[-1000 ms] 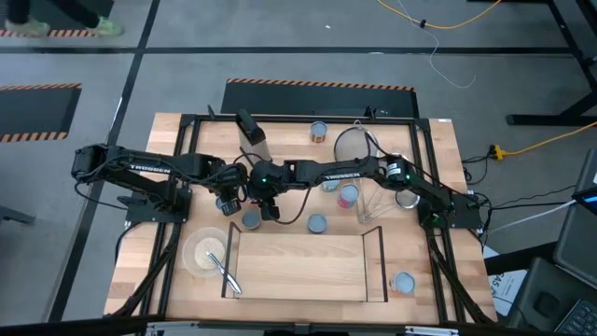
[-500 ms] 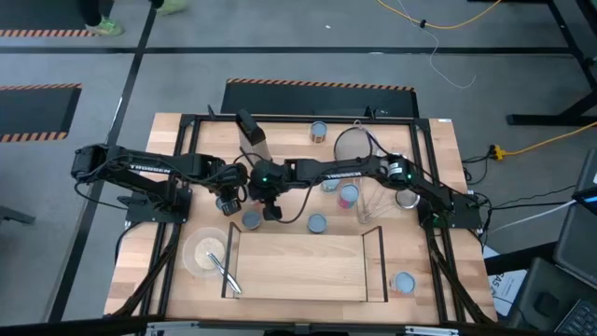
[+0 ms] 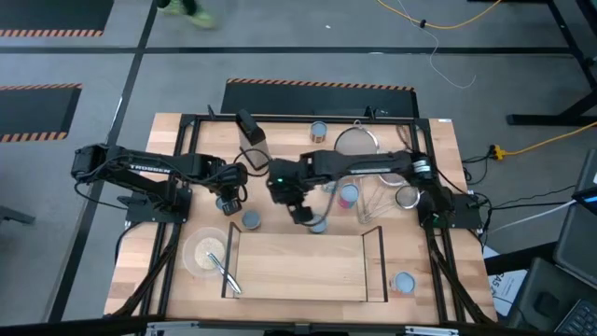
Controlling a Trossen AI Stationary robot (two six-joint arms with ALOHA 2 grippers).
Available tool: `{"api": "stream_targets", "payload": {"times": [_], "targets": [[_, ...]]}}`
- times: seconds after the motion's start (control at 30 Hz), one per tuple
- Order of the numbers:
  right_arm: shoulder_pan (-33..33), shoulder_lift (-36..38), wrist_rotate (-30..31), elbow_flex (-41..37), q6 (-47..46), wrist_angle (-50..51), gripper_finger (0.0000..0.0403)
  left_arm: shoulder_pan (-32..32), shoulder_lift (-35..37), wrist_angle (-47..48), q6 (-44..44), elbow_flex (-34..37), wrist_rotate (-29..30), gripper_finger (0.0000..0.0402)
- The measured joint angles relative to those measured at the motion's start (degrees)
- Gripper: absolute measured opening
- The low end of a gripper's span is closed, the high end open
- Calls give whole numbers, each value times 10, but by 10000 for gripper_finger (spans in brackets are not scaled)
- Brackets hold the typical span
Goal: Pick and place cans onto a shelf
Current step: Put the canned mix fruits on the shelf
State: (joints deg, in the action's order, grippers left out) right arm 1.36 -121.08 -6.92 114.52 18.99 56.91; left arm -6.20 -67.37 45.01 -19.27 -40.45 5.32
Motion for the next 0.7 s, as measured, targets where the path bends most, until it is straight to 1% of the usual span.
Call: {"api": "stream_targets", "payload": {"times": [0.2, 0.27, 0.37, 0.47, 0.53, 0.7], "targets": [[64, 90, -3, 1, -60, 93, 9, 0, 0, -3, 0, 0, 0, 70], [94, 117, -3, 0, -71, 111, 8, 0, 0, -7, 0, 0, 0, 70], [143, 155, -3, -21, -100, 109, 8, 0, 0, -7, 0, 0, 0, 70], [194, 181, -2, -60, -143, 96, 9, 0, 0, -8, 0, 0, 0, 70], [228, 195, 18, -97, -174, 72, 10, 0, 0, -9, 0, 0, 0, 70], [301, 215, 77, -213, -247, -49, 8, 0, 0, -11, 0, 0, 0, 70]]}}
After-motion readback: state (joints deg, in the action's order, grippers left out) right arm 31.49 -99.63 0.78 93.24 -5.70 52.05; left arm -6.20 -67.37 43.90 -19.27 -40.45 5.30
